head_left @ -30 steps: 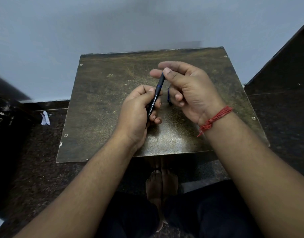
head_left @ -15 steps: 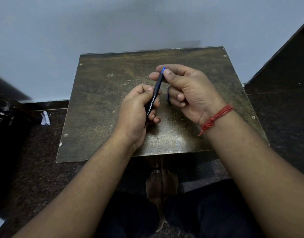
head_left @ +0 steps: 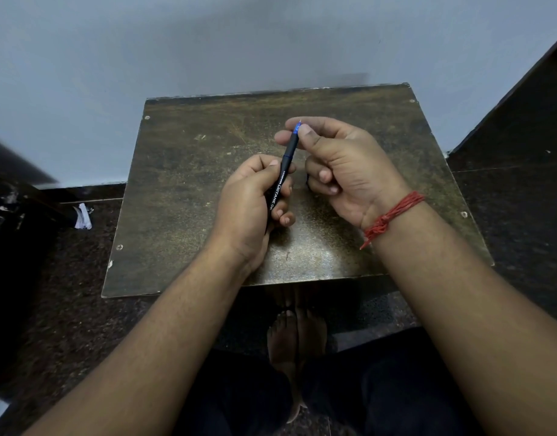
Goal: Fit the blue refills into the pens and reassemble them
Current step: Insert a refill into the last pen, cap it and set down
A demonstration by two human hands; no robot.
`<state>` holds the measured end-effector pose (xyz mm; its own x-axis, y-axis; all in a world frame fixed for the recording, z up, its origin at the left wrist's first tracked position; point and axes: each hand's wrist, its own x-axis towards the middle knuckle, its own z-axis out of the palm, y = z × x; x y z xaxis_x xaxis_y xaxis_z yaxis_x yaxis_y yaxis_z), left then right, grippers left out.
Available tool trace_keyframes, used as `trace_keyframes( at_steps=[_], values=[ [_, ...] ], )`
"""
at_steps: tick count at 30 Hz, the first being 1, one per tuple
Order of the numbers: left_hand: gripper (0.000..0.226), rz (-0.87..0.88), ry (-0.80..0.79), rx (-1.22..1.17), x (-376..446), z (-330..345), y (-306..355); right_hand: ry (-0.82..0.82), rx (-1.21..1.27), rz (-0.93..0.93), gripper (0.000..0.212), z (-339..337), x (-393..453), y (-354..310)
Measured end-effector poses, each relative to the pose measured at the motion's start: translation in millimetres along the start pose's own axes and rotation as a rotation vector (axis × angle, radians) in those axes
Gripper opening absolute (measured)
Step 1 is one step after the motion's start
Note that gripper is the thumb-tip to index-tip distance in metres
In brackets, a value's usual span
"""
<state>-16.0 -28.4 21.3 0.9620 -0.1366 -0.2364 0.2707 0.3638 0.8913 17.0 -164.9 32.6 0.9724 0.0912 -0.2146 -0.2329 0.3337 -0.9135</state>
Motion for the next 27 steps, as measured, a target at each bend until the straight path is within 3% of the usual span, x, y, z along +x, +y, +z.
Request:
trace_keyframes(
  at_steps=[4, 13, 17, 27],
  values=[
    [0.018, -0.001, -0.011, 0.003, -0.2, 0.3, -0.2, 0.003, -0.011, -0.018, 0.003, 1.4, -0.2, -0.1],
    [0.018, 0.0, -0.002, -0.008, 0.5, 0.7, 0.3, 0.031, -0.019, -0.011, 0.019, -1.5, 0.4, 0.6],
    [0.018, -0.027, -0.01, -0.02, -0.2, 0.4, -0.3, -0.039, -0.026, 0.003, 0.017, -0.8, 0.5, 0.6],
    [0.021, -0.127, -0.096, -0.209, -2.2, 6.6, 1.6, -0.03, -0.005, -0.026, 0.012, 1.4, -0.6, -3.0]
  ],
)
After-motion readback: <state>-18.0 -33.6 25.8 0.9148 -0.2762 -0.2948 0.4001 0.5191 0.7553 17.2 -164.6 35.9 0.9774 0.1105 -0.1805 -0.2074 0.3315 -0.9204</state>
